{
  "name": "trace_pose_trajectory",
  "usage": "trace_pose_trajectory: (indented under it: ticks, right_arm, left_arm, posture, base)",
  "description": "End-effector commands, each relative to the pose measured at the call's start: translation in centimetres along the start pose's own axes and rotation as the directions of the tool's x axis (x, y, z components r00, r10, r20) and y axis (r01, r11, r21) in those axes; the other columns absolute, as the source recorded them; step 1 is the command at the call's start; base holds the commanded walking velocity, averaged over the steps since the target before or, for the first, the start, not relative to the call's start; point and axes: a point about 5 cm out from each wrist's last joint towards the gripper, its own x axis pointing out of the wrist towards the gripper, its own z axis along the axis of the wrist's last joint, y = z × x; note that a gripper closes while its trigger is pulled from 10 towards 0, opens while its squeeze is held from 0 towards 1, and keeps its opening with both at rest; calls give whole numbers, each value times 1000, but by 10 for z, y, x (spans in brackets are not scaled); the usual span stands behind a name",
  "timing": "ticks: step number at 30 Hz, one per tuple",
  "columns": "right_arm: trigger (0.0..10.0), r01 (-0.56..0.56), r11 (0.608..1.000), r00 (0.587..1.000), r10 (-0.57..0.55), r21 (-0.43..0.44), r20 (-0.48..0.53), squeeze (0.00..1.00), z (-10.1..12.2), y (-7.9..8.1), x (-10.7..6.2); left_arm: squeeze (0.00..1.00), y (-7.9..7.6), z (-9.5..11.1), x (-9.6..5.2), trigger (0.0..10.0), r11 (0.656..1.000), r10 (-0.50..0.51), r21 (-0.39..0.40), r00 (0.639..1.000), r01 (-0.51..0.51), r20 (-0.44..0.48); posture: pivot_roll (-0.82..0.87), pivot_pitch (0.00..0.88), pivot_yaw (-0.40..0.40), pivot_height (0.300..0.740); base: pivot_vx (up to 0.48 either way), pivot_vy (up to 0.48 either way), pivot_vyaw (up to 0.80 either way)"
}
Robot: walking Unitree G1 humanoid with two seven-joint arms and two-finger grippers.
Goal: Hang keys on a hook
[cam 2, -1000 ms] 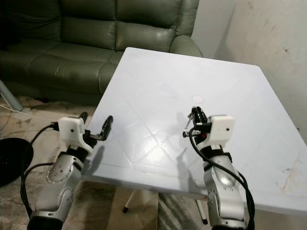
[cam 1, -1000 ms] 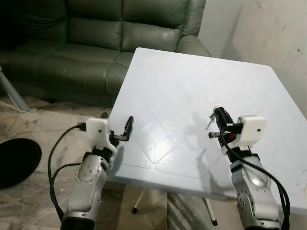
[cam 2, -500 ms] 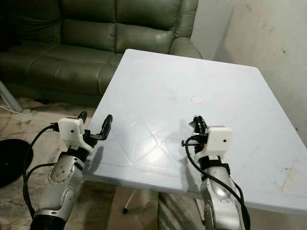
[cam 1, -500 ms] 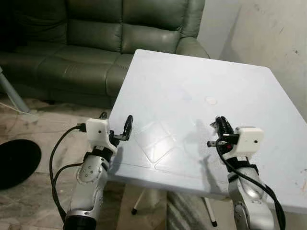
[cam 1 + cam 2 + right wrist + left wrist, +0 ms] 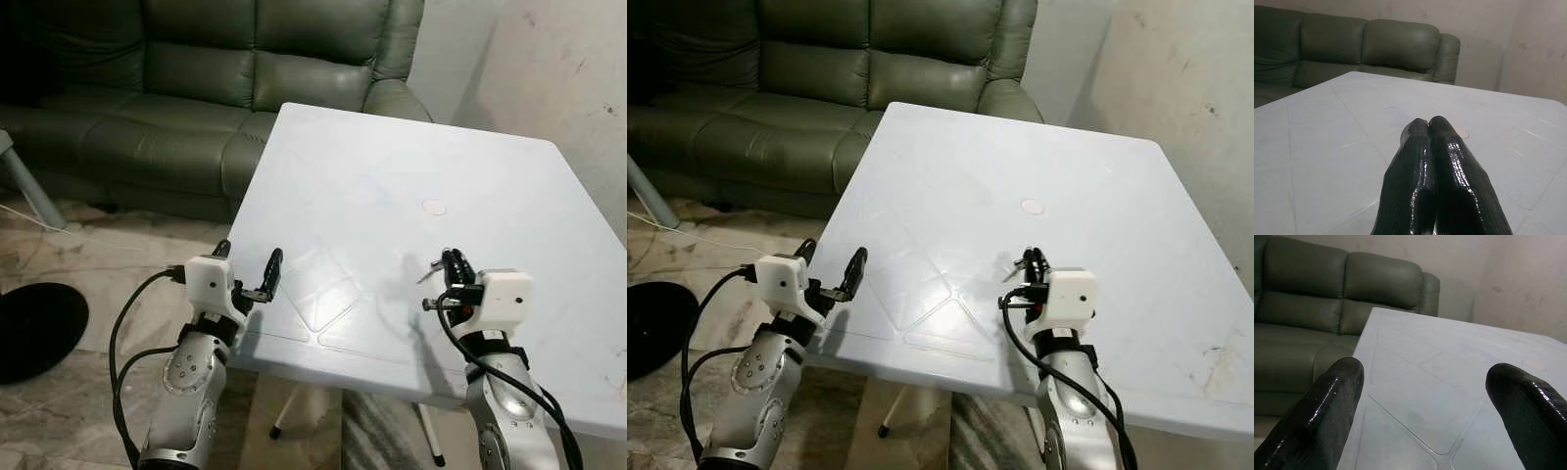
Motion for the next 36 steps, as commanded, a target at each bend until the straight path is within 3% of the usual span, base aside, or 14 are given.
trace_pose_trajectory:
  ticks: [1,9,15,25,36]
  right_arm:
    - [10000,13,1000,999,-12,-14,47,0,11,-1,1]
    - [10000,21,999,999,-19,-37,40,0,9,1,-2]
    - [10000,73,996,997,-75,-58,-31,0,1,-3,1]
    - [10000,76,995,996,-79,-70,-41,0,1,-4,6]
    - [10000,70,995,997,-73,-75,-40,0,2,-2,10]
  left_arm:
    - [0,0,10,3,10000,1000,13,1,999,-13,41]
    - [0,0,9,-3,10000,999,37,28,998,-39,53]
    - [0,2,8,-3,10000,997,65,33,996,-67,54]
    - [0,14,12,3,10000,990,124,63,990,-128,66]
    - [0,12,12,5,10000,989,120,72,990,-125,73]
  posture:
    - [15,68,-91,740]
    - [11,73,-90,740]
    - [12,74,-89,740]
    - [12,70,-90,740]
    - [18,57,-91,740]
  base:
    - [0,0,0]
    - [0,0,0]
    - [0,0,0]
    - [0,0,-769]
    - [0,0,-775]
